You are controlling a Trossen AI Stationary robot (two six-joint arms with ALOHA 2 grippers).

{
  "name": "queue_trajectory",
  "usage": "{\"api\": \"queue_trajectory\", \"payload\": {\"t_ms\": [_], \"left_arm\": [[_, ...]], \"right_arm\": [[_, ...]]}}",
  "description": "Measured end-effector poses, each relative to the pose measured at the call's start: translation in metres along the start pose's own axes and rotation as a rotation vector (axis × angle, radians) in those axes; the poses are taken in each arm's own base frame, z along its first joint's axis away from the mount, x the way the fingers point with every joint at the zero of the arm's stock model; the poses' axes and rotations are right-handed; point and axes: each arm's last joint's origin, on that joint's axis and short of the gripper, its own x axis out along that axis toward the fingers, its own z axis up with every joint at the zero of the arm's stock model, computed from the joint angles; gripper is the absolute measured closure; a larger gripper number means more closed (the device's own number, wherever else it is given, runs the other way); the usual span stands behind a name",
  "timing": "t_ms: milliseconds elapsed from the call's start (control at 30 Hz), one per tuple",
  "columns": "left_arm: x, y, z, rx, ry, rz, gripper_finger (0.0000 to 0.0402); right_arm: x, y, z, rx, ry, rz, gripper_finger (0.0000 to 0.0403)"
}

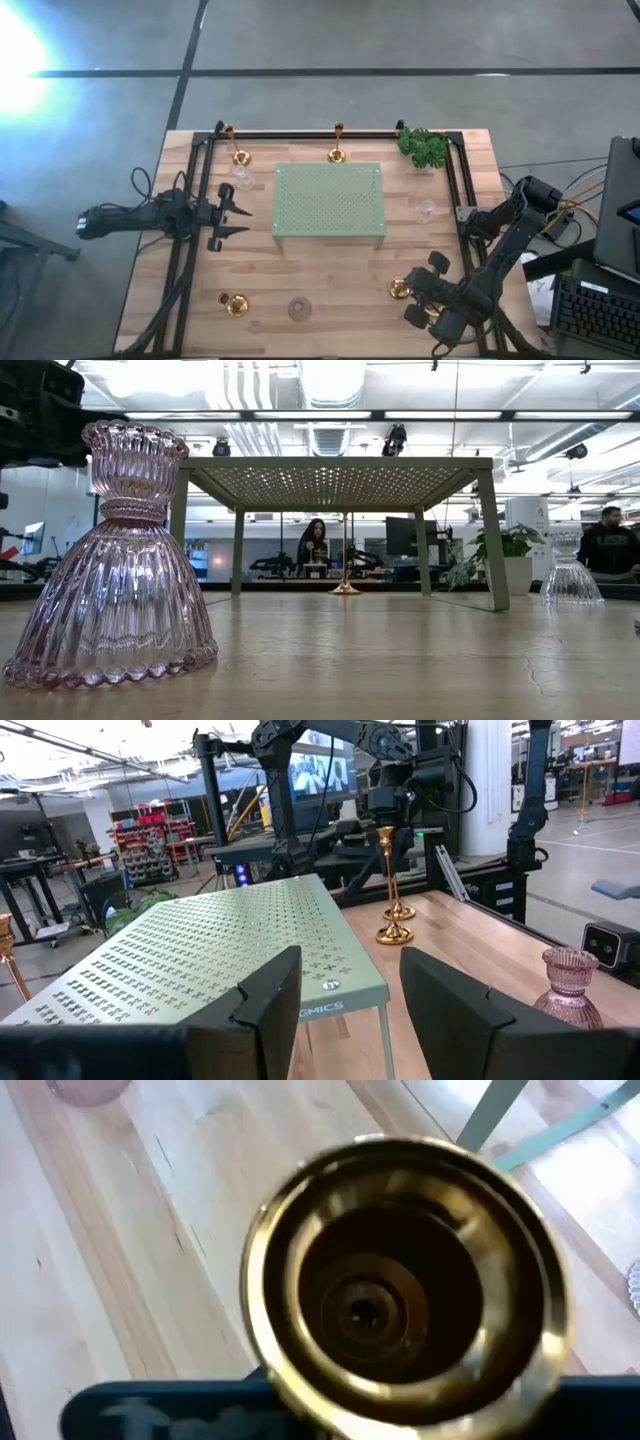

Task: Pick & Place candle stick holders
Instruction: Put the gold candle stand on the shelf

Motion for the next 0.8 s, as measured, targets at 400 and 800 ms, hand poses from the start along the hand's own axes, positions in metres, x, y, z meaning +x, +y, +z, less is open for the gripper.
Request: {"api": "queue_trajectory", "payload": {"t_ms": [400,800], "left_arm": [[0.000,0.000,0.000,0.000,0.000,0.000,0.0225],[0.000,0.000,0.000,0.000,0.000,0.000,0.0225]], "right_arm": [[-0.047,-0.016,0.057,-0.053,-0.052,0.099,0.0392],[-0.076,-0.090,0.143,-0.175,-0.194,0.110,0.0392]]}}
